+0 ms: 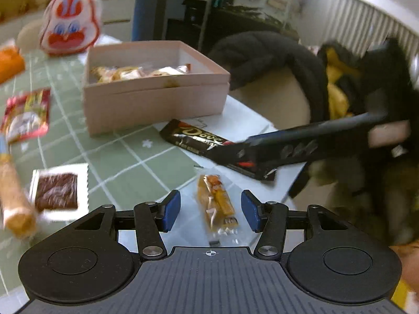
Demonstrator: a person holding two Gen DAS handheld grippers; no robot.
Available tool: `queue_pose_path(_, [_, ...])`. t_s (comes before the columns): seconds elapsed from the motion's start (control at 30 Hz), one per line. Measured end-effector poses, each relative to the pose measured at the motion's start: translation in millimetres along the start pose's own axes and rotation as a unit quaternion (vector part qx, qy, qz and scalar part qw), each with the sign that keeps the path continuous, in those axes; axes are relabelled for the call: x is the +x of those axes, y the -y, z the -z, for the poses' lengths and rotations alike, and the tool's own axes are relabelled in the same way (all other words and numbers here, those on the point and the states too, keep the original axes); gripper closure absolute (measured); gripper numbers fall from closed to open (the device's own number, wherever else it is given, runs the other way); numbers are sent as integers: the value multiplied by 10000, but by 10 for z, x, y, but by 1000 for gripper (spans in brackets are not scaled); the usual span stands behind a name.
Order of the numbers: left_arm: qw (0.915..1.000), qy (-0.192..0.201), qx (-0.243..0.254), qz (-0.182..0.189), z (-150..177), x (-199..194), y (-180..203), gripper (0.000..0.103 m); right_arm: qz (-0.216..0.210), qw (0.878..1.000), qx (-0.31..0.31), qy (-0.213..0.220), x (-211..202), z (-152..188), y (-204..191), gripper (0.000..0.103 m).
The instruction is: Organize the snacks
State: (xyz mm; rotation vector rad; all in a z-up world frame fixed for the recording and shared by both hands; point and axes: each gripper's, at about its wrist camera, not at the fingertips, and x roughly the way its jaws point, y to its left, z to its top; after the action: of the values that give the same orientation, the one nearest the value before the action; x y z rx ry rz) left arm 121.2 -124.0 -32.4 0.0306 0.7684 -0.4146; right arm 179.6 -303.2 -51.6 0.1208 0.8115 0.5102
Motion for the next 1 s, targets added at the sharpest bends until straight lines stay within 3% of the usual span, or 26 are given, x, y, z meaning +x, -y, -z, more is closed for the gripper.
queue_pose_path(0.1, [9995, 4, 266, -197, -26, 74, 63, 48, 64, 9994, 255, 245, -138, 39, 88, 33])
queue_pose_path(0.17, [9995, -11, 295, -90, 16, 55, 57, 69, 462, 9979, 63, 440, -198, 41, 64, 31])
queue_pose_path(0.23, [9993, 25, 340, -150, 71, -24, 35, 69, 657, 9964, -167, 513, -218, 26, 2, 26])
queue_pose_path(0.5, [9974, 172, -127, -681, 242, -387, -440, 72, 560, 9975, -413, 131, 136, -12, -208, 20])
queue_pose_path(0.63, [9965, 67, -582, -598, 325, -482, -678, 72, 325, 9992, -224, 36, 117, 18, -314, 18])
queue_pose_path(0.77, [9968, 53, -546, -580, 339, -526, -699, 72, 152, 9996, -180, -122, 114, 15, -381, 13])
queue_pose_path(0.83, [9968, 46, -591, -535, 339, -511, -716, 71, 33, 9998, -145, -160, 145, -3, -366, 0])
queue_pose_path(0.87, [9968, 59, -602, -527, 336, -510, -722, 71, -25, 9997, -150, -183, 167, -9, -370, 0])
queue_pose_path(1.0, [9965, 97, -609, -559, 358, -497, -702, 70, 357, 9981, -462, -212, 223, 18, -532, 0])
